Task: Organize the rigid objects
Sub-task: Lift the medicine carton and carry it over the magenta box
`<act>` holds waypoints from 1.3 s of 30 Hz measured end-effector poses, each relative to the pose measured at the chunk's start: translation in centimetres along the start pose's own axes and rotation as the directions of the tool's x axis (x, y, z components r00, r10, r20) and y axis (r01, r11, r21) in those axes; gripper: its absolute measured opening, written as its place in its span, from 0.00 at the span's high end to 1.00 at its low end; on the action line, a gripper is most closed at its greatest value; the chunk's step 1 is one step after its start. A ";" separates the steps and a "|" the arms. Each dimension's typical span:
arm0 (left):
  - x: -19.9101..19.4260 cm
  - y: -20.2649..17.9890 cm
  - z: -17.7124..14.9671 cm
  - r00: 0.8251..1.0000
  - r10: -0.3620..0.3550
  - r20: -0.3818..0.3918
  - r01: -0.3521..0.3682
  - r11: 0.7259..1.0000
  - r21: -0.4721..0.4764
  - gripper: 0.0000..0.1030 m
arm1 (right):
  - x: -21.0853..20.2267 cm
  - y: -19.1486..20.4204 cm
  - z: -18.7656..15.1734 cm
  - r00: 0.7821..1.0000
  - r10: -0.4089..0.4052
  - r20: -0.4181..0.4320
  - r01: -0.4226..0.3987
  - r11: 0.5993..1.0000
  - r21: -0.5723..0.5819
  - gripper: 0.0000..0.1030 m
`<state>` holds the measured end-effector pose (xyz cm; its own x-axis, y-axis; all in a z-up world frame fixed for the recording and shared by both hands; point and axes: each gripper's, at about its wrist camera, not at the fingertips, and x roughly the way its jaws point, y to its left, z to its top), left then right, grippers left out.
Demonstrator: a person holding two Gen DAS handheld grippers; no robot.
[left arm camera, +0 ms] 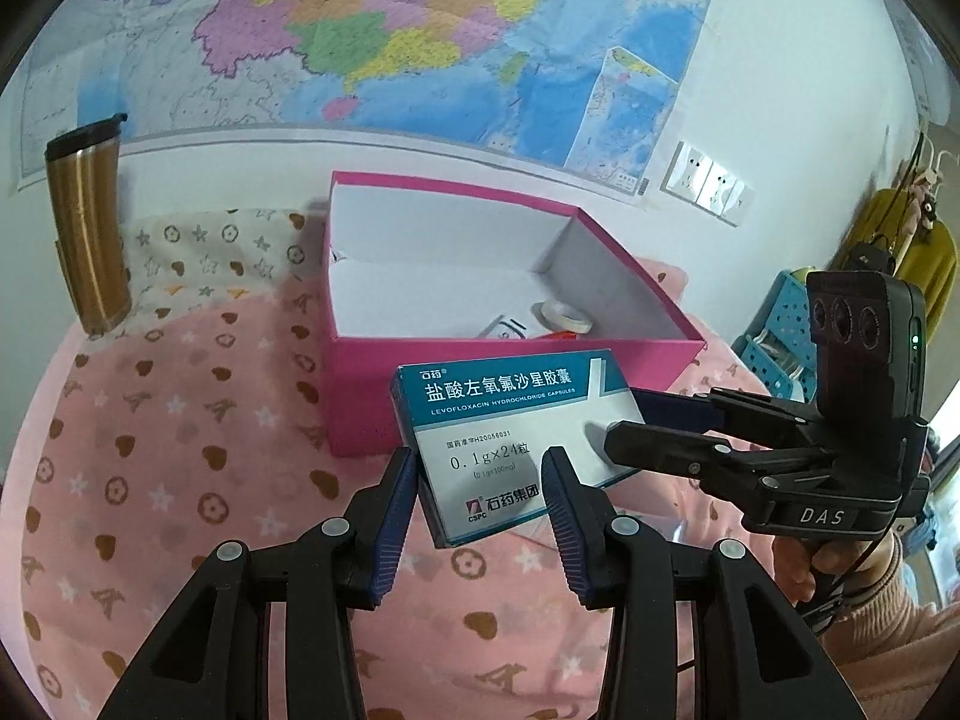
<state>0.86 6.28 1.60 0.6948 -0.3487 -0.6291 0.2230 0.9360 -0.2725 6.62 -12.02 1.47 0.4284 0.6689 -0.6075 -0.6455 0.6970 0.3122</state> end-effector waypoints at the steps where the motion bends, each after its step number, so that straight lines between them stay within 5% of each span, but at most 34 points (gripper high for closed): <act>1: 0.0 -0.1 0.1 1.000 0.003 0.001 -0.003 1.000 0.004 0.59 | 0.0 -0.1 0.1 1.000 -0.001 0.001 0.001 1.000 -0.001 0.54; 39: 1.3 -1.8 4.5 0.998 -0.005 0.066 0.000 0.998 0.068 0.59 | -1.5 -2.1 3.3 0.995 -0.052 0.080 0.053 0.999 -0.004 0.54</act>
<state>4.42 4.41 4.55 0.7374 -0.3491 -0.5783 0.2692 0.9371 -0.2224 9.44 -13.60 4.17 0.5108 0.6503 -0.5623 -0.6246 0.7302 0.2769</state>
